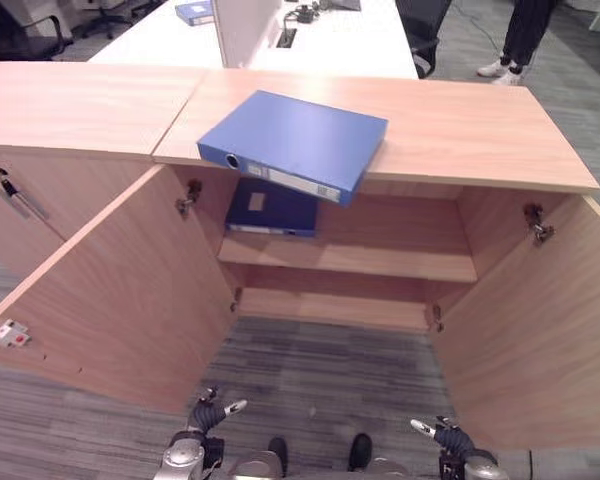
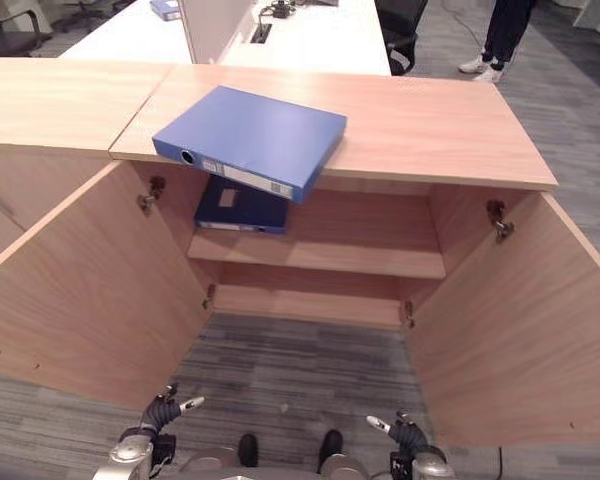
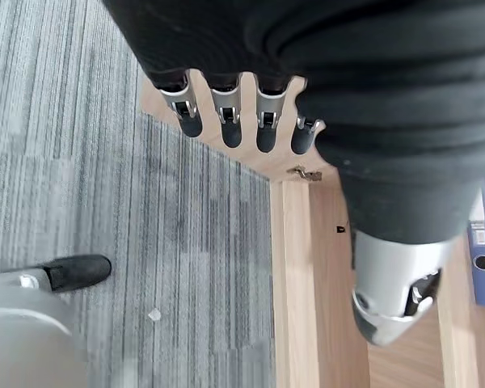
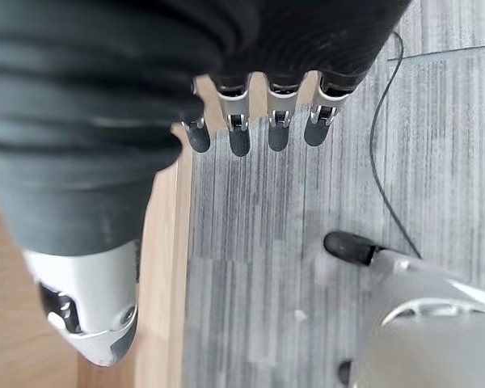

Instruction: Put the empty folder in the office cabinet

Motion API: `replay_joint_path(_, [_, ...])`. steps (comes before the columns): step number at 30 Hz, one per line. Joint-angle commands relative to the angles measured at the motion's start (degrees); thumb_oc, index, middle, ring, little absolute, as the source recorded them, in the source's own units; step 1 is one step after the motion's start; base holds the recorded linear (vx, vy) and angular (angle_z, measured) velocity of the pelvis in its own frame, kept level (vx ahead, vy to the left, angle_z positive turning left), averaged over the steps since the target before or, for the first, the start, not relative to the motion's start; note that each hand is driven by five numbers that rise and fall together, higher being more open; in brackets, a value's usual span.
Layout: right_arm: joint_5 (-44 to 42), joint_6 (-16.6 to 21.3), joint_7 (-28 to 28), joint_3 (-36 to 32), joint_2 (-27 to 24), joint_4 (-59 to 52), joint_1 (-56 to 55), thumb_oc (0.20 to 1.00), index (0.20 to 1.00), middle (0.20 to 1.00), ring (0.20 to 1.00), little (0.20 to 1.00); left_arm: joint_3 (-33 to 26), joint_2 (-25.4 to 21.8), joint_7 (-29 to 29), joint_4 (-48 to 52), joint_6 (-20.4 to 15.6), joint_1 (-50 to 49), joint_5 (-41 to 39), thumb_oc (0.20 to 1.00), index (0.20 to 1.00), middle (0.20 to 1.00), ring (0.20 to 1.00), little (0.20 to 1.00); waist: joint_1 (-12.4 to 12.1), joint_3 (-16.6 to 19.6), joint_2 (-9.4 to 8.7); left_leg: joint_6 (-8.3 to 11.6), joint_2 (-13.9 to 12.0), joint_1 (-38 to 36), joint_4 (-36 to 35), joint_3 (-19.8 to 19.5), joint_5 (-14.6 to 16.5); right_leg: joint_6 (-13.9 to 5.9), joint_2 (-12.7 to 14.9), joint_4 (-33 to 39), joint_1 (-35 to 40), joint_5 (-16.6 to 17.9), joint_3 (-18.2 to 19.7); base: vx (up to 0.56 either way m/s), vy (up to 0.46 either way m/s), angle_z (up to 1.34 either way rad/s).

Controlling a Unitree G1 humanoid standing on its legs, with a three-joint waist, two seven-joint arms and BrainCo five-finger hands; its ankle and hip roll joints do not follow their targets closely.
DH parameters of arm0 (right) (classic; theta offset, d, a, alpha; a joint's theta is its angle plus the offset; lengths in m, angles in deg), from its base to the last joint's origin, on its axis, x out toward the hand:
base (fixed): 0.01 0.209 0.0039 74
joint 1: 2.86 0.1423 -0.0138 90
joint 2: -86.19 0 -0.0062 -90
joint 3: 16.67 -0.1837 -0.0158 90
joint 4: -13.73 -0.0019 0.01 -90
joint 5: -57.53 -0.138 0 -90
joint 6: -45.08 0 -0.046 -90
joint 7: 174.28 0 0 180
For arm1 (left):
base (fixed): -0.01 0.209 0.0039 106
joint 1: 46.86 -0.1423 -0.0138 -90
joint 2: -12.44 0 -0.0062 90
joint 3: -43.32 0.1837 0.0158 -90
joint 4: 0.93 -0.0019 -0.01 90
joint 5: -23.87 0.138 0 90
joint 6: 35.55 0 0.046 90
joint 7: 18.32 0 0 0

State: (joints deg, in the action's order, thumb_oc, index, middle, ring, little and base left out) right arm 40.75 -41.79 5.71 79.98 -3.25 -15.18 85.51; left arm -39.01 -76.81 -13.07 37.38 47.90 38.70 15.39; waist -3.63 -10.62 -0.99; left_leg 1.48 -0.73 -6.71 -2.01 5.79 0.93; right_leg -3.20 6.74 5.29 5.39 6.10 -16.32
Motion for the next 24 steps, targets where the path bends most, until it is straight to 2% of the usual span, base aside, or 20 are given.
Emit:
replay_joint_path(1, [0.1, 0.9, 0.2, 0.4, -1.5, 0.0, 2.6, 1.0, 1.0, 1.0, 1.0, 1.0, 0.5, -0.9, 0.1, 0.8, -1.6, 3.3, 1.1, 1.0, 1.0, 1.0, 1.0, 1.0, 0.1, 0.1, 1.3, 5.67, -4.8, 1.1, 1.9, -1.6, 0.2, -4.87, 1.7, -2.1, 4.7, -8.0, -0.4, 0.1, 0.098, 0.01])
replay_joint_path(7, [0.4, 0.8, 0.2, 0.2, -1.4, 0.0, 2.2, 1.0, 1.0, 1.0, 1.0, 1.0, 0.5, -1.6, 0.4, 1.7, -1.6, 3.3, 2.0, 1.0, 1.0, 1.0, 1.0, 1.0, 0.2, 1.1, 1.53, 5.62, -4.9, -1.2, -1.3, -1.7, -0.4, -5.42, 1.9, -2.1, 4.9, -7.9, -0.4, 0.03, 0.049, 0.03])
replay_joint_path(14, [1.2, 0.8, 0.3, -0.5, -1.5, -0.7, 1.8, 1.0, 1.0, 1.0, 1.0, 1.0, 0.1, -6.7, 4.3, 14.4, -1.8, 2.6, 10.3, 1.0, 1.0, 1.0, 1.0, 1.0, 0.2, 1.4, 1.46, 5.58, -4.8, -1.8, -2.3, -1.8, -0.2, -6.05, 2.2, -2.0, 4.9, -7.7, -0.1, 0.01, 0.037, 0.02])
replay_joint_path(17, [1.5, 1.3, 0.7, -1.3, -1.3, -2.0, 1.2, 1.0, 1.0, 1.0, 1.0, 1.0, -2.9, -10.6, 8.1, 25.0, -1.5, 0.7, 18.0, 1.0, 1.0, 1.0, 1.0, 1.0, -0.3, 1.5, 1.16, 5.66, -4.9, -1.9, -2.3, -2.0, 0.0, -6.25, 2.3, -2.1, 5.0, -7.9, -0.2, 0.0, 0.002, -0.02])
replay_joint_path(18, [2.1, 1.9, 1.1, -1.5, -1.0, -2.4, 0.9, 1.0, 1.0, 1.0, 1.0, 1.0, -4.6, -13.5, 11.8, 30.1, -1.4, 0.1, 26.4, 1.0, 1.0, 1.0, 1.0, 1.0, -0.5, 1.6, 0.99, 5.81, -4.9, -2.0, -2.4, -2.0, 0.3, -6.41, 2.3, -2.1, 5.1, -8.0, -0.3, 0.0, 0.0, 0.0])
replay_joint_path(19, [2.1, 2.0, 1.1, -1.5, -1.0, -2.4, 0.9, 1.0, 1.0, 1.0, 1.0, 1.0, -4.7, -13.5, 11.9, 30.3, -1.3, -0.1, 26.6, 1.0, 1.0, 1.0, 1.0, 1.0, -0.5, 1.6, 0.92, 5.81, -4.9, -2.0, -2.4, -2.0, 0.3, -6.41, 2.3, -2.1, 5.1, -8.0, -0.2, 0.0, 0.0, 0.0])
replay_joint_path(24, [3.3, 2.6, 1.4, -0.9, -0.7, -2.4, 0.1, 1.0, 1.0, 1.0, 1.0, 1.0, -7.2, -20.6, 18.0, 39.4, 1.5, 1.4, 45.0, 1.0, 1.0, 1.0, 1.0, 1.0, -0.3, 1.9, 0.88, 6.18, -5.1, -2.7, -2.6, -1.5, 0.8, -6.85, 2.4, -2.0, 5.4, -8.2, -0.2, 0.0, 0.0, 0.0])
